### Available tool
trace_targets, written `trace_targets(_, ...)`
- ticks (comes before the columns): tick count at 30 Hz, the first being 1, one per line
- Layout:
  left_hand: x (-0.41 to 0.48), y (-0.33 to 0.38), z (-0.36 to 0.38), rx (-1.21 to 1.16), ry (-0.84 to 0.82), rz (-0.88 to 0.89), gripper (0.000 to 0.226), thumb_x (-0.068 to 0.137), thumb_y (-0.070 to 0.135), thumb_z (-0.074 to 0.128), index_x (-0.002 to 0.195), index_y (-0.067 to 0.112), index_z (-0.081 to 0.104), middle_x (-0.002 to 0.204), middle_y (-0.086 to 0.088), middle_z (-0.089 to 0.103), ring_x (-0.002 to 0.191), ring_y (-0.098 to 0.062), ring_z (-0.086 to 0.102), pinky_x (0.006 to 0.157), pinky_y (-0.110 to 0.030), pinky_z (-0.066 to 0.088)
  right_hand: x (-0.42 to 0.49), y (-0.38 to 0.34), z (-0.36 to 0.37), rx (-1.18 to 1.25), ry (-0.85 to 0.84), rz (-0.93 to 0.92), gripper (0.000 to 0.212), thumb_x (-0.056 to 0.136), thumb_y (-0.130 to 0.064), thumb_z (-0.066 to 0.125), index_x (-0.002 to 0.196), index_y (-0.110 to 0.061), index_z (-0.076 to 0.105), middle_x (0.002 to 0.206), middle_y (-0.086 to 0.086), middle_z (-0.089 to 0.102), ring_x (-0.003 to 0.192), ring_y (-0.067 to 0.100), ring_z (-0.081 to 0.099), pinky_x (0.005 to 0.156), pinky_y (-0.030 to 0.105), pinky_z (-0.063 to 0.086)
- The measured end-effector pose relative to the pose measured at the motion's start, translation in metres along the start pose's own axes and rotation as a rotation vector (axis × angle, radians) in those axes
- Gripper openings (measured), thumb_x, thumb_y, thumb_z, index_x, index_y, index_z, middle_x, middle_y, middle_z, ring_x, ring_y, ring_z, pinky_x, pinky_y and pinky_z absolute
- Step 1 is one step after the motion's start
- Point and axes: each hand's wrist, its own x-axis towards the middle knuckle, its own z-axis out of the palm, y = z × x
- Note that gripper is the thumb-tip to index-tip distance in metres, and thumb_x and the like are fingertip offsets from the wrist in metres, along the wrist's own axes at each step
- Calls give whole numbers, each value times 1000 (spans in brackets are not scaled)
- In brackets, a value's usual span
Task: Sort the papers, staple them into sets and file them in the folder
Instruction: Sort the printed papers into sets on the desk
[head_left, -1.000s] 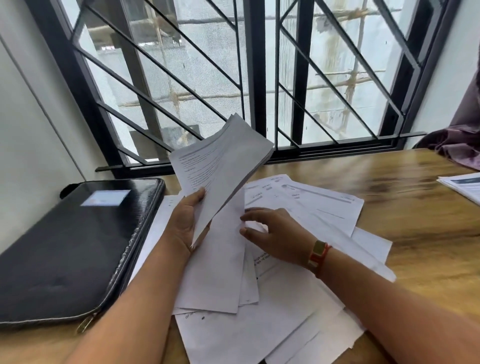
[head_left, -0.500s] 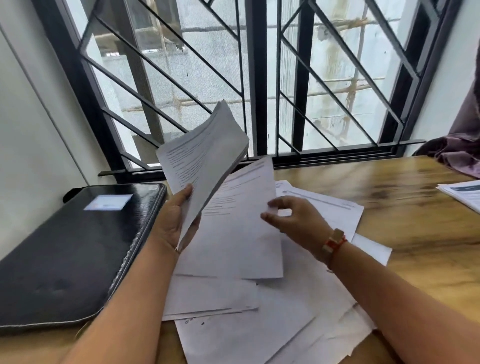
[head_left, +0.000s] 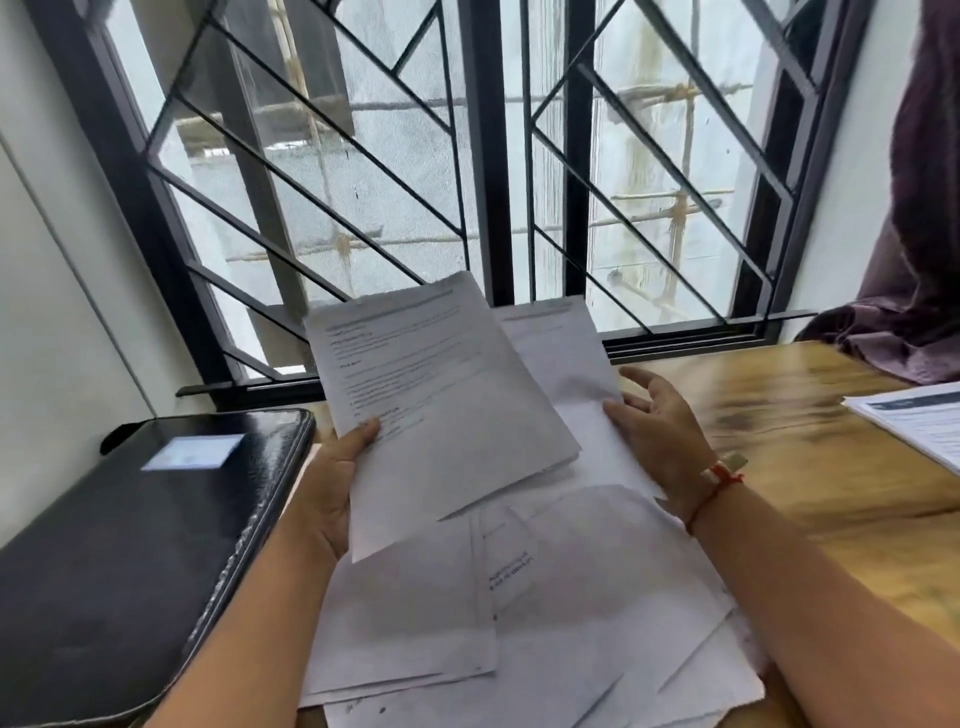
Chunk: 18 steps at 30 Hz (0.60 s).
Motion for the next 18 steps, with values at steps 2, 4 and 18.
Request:
trace_targets(2, 1, -2, -1, 17, -12, 18, 34, 95, 20, 60, 129, 19, 63, 113, -15, 73, 91, -34, 73, 66, -48, 61, 0, -2, 2, 99, -53, 3, 37, 95, 2, 56, 127, -16, 55, 101, 7, 76, 81, 22, 72, 71, 36, 60)
trace_targets(4, 1, -3, -1, 34, -23, 18, 29, 96, 18, 58, 124, 18, 64, 104, -14, 76, 80, -31, 75, 61, -45, 61, -1, -3, 6, 177, -112, 6, 31, 96, 4, 54, 120, -16, 58, 94, 5, 77, 74, 17, 72, 67, 32, 60)
trace_targets(18, -2, -10, 12, 151, -96, 54, 31, 95, 12, 61, 126, 12, 59, 112, -19, 73, 84, -33, 73, 65, -44, 61, -33, -14, 26, 248, -400, 85, 34, 105, -32, 42, 121, -14, 66, 112, 15, 72, 95, 32, 71, 79, 44, 60)
